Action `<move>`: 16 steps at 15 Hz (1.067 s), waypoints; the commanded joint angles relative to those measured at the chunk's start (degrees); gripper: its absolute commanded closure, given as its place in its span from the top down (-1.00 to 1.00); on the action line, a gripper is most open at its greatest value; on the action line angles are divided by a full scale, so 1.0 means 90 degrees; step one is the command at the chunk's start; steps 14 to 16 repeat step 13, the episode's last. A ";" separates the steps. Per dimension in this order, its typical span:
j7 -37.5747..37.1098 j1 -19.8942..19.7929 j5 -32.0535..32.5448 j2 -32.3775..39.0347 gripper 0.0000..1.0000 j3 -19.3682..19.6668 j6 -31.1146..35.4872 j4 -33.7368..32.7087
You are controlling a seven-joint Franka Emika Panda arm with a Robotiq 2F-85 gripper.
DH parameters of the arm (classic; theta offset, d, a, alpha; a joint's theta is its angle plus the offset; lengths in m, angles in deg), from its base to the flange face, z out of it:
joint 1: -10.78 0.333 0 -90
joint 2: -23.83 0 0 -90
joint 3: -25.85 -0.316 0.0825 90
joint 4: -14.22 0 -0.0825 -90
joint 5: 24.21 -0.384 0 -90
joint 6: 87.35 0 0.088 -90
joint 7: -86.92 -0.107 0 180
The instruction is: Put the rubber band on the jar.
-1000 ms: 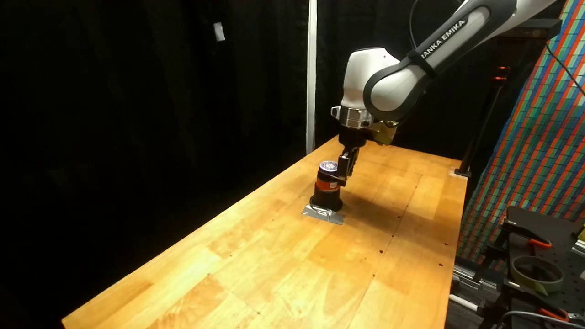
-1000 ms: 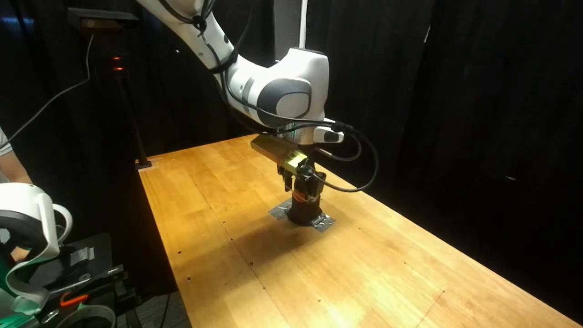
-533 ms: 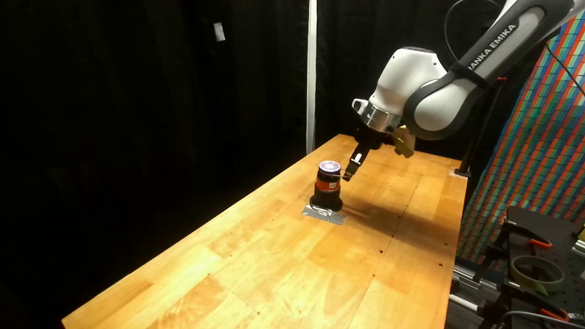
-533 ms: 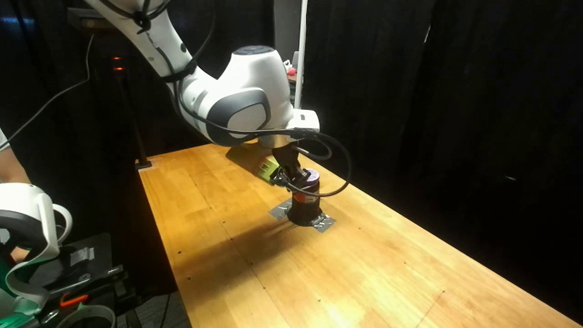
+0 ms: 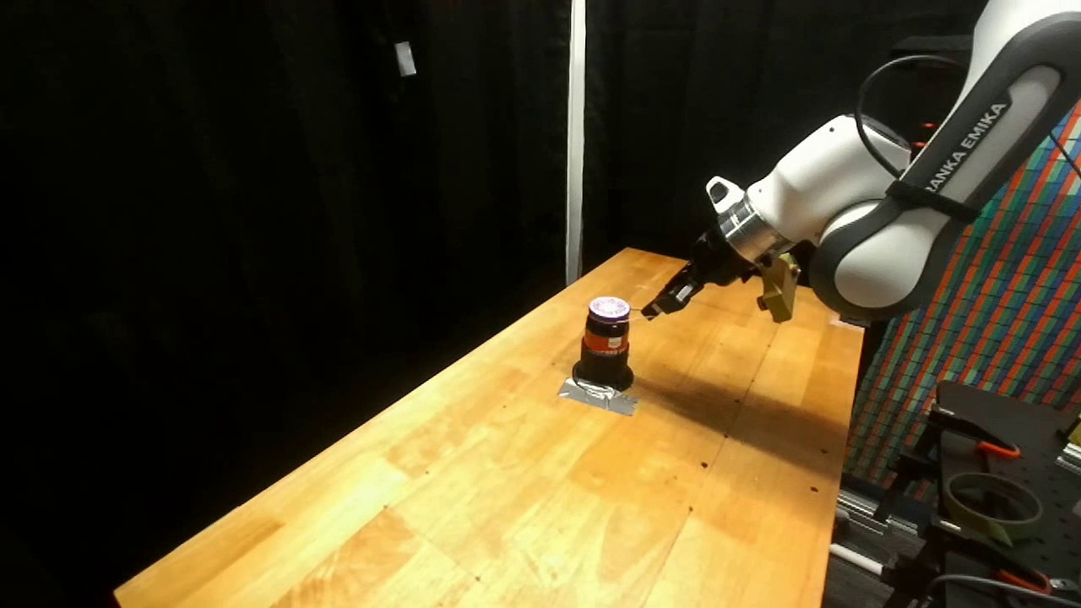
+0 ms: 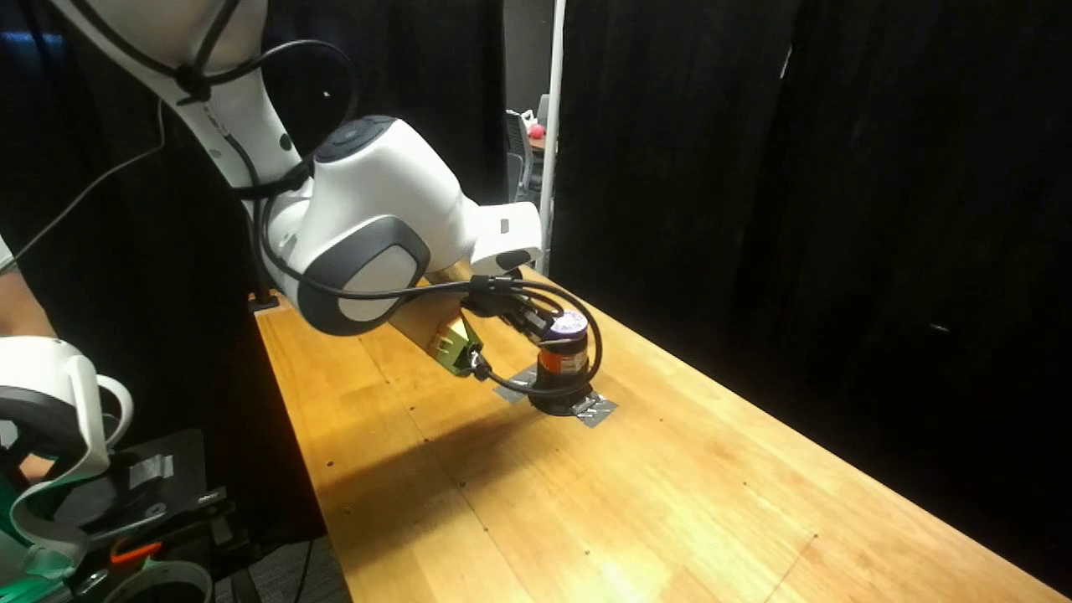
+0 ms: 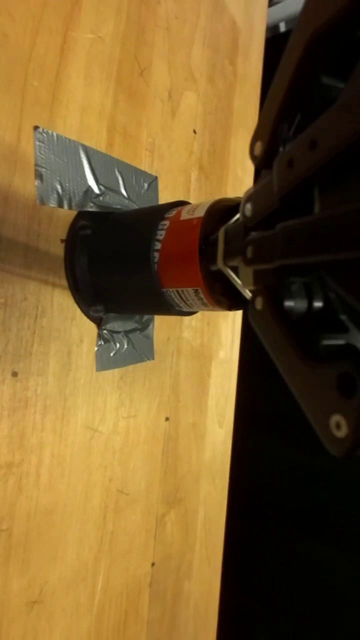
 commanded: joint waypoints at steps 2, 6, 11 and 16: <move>-0.0223 0.0318 -0.0619 0.0198 -0.97 0.0011 0.1798 0.0444; -0.0553 0.0039 -0.0779 0.0478 -0.96 -0.0542 0.2962 0.0544; -0.0688 -0.0068 -0.0675 0.0601 -0.80 -0.0745 0.2892 0.0484; -0.0804 -0.0121 -0.0668 0.0625 -0.51 -0.0827 0.2889 0.0484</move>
